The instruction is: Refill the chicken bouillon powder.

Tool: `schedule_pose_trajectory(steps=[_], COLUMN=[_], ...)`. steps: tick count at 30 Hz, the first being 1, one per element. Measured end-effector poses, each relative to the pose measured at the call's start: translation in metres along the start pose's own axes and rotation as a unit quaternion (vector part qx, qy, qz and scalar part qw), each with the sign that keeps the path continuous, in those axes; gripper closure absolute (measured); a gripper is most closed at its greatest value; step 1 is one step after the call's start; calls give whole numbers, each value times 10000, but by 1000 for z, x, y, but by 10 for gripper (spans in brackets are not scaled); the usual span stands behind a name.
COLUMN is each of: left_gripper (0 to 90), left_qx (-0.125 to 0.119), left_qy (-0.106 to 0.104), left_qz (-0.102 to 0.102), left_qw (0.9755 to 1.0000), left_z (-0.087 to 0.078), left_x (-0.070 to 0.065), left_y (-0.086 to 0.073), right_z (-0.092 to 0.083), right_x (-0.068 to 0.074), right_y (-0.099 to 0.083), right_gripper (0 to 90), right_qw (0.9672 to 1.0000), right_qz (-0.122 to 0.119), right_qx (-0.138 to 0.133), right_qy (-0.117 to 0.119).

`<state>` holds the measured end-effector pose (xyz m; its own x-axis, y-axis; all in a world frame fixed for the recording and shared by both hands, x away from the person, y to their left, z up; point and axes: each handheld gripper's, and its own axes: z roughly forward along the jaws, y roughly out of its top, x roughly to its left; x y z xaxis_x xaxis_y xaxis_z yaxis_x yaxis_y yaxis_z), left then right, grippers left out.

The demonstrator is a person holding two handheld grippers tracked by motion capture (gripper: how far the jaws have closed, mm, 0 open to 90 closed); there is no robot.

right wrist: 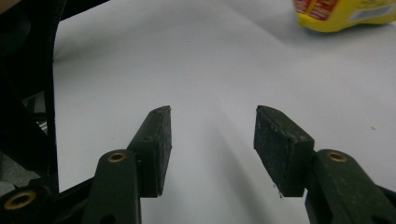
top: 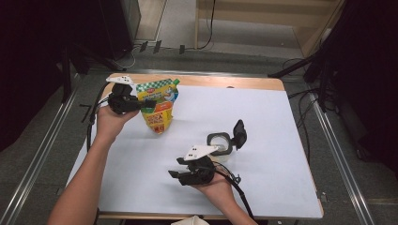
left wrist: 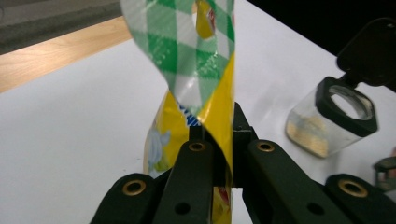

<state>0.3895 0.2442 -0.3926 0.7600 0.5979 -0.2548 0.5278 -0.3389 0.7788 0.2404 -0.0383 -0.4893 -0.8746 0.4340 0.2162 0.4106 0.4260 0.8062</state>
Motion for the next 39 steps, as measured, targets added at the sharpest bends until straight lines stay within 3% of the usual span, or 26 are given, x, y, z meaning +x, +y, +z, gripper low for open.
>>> schedule_pose_trajectory(steps=[13,19,31,35,39], left_gripper=[900,900,900,900,900], left_qx=[-130,17,190,237,196], left_qy=[-325,-662,-991,-1124,-1286], left_qz=[28,-229,203,306,335], left_qw=[9994,9975,9947,9929,9909], left_z=[-26,-26,-27,-27,-28], left_x=[-39,-53,-102,-114,-123], left_y=[4,3,13,15,17], right_z=[8,12,18,19,18], right_x=[-1,-5,-11,-14,-17], right_y=[-1,-2,-2,-3,-6], right_gripper=[474,474,495,552,633], right_qw=[9999,9998,9991,9979,9964], right_qz=[-51,-11,78,109,311], right_qx=[70,115,73,9,-150], right_qy=[-85,-164,-403,-635,-774])
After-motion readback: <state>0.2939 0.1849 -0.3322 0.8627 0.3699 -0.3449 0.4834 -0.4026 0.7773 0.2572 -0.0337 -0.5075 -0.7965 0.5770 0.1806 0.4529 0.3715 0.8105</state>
